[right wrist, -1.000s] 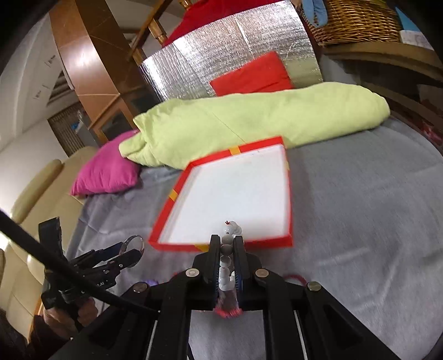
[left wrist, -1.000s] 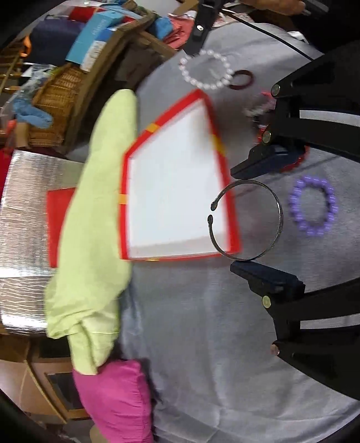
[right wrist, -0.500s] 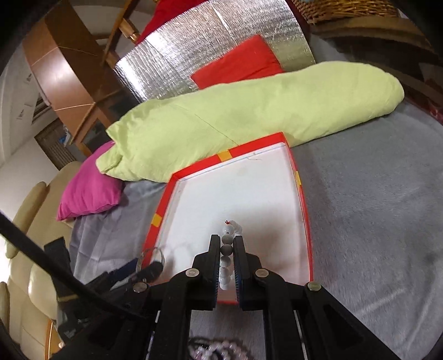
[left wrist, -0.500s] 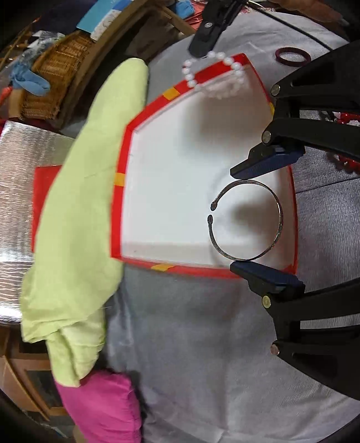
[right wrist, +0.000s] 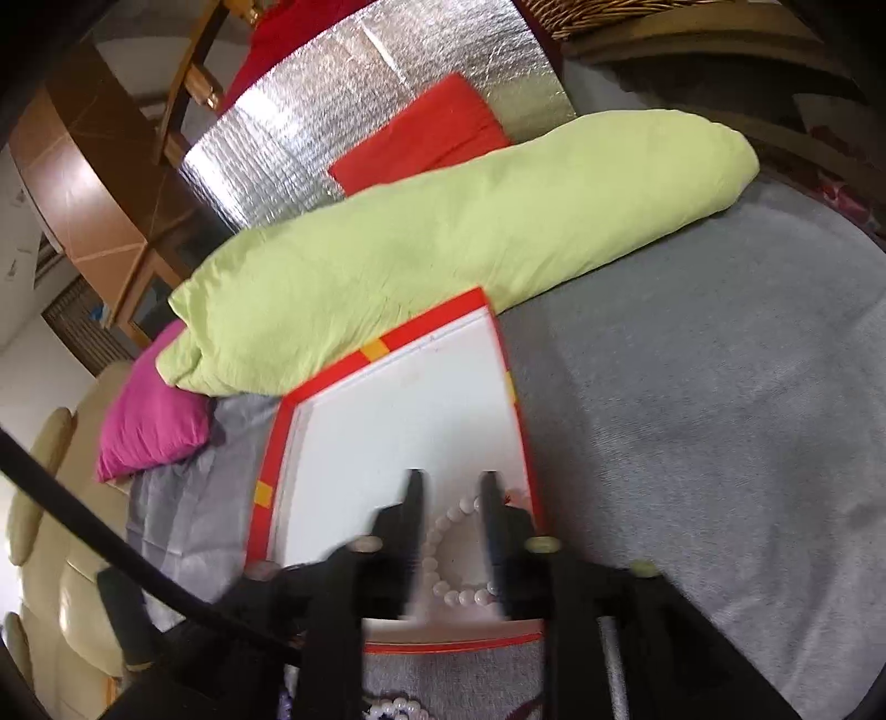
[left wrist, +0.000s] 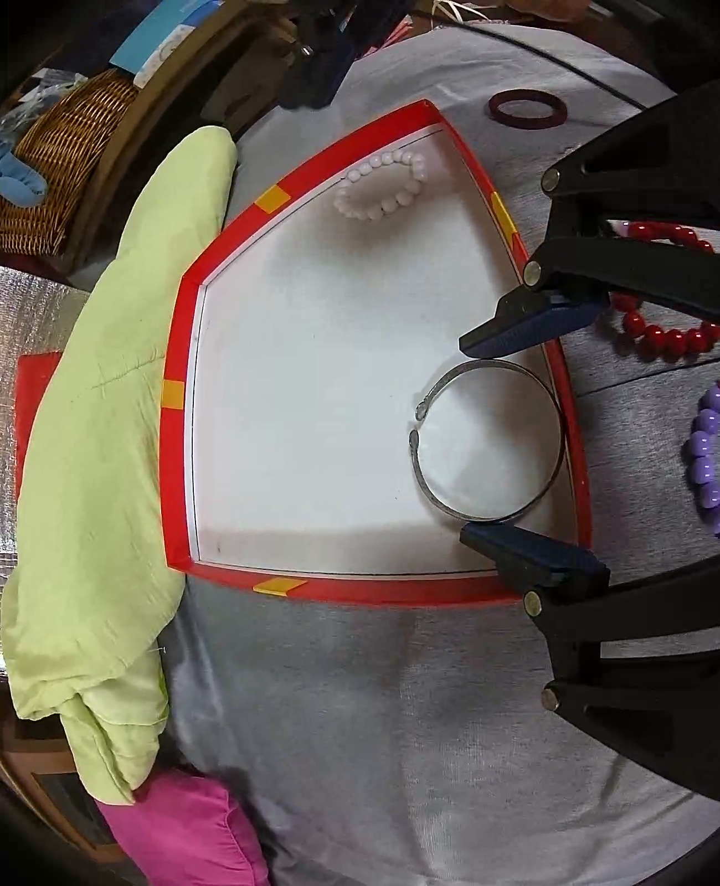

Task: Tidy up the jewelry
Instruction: 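Lower the silver bangle and white pearl bracelet into the red tray and release both, then grasp the red bead bracelet with the left tool while the right tool grasps the pink crystal bracelet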

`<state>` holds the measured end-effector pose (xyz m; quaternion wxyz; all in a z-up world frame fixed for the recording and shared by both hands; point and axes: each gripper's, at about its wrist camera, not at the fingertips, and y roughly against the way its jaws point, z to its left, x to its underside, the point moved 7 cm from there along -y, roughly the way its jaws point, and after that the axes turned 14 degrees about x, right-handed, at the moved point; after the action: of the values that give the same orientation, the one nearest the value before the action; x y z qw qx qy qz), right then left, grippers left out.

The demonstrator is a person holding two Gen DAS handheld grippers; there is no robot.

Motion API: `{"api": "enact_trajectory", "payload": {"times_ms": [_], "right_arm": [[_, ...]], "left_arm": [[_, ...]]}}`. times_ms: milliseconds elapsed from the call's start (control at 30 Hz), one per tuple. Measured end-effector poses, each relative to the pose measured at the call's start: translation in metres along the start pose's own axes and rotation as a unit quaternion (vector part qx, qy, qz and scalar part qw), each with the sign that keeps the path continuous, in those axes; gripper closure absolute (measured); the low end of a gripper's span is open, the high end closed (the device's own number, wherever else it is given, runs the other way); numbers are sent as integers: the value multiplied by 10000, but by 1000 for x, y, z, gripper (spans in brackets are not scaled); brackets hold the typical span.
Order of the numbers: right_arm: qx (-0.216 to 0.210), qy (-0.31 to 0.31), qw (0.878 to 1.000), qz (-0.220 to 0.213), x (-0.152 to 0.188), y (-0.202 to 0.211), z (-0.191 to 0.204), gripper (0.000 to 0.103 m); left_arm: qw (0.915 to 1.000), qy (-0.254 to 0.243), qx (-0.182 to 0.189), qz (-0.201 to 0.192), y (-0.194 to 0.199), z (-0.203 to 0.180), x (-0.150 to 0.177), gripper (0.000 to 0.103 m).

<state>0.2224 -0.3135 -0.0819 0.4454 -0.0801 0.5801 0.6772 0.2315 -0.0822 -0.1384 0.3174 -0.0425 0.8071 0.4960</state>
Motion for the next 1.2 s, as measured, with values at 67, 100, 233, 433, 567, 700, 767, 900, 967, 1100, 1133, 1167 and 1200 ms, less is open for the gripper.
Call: {"api": "enact_trajectory", "payload": {"times_ms": [67,100,233,433,567,700,767,900,967,1100,1133,1167,1200], "right_arm": [[14,-28,9999,-111,-3,9,-9,68],[35,41,9999,-139,-3,15,-14,68],[120,163,9998,-15,5,26,-28,68],[81,463,9984,308,34,44,-41,68],[34,724,9960,517,55,52,-38,68],[-141,767,9938,790,78,58,-37,68],[-178,803,9925,900,86,58,-35,68],[-226,920,9893,1108,100,55,-27,68],[-245,946,9885,1158,101,52,-22,68],[-272,950,9875,1225,102,47,-16,68],[-263,958,9871,1252,103,45,-15,68],[-271,962,9866,1291,104,43,-14,68],[-302,964,9857,1346,105,42,-12,68]], "left_arm": [[10000,-57,-44,-43,3,-2,0,40],[9998,-130,-101,-88,7,-2,-1,40],[9985,-250,-265,-402,31,-4,0,40],[9968,-76,-177,-780,70,-5,14,40],[9972,-193,-64,-715,83,-14,34,40],[9981,-348,-50,-511,78,-22,54,40],[9982,-380,18,-466,78,-28,63,40],[9981,-487,228,-310,74,-43,78,38],[9972,-628,315,-254,71,-52,81,38],[9951,-835,490,-199,67,-66,82,36],[9948,-831,564,-180,65,-69,81,36],[9946,-815,629,-145,62,-71,81,36],[9944,-796,685,-98,60,-73,81,36]]}}
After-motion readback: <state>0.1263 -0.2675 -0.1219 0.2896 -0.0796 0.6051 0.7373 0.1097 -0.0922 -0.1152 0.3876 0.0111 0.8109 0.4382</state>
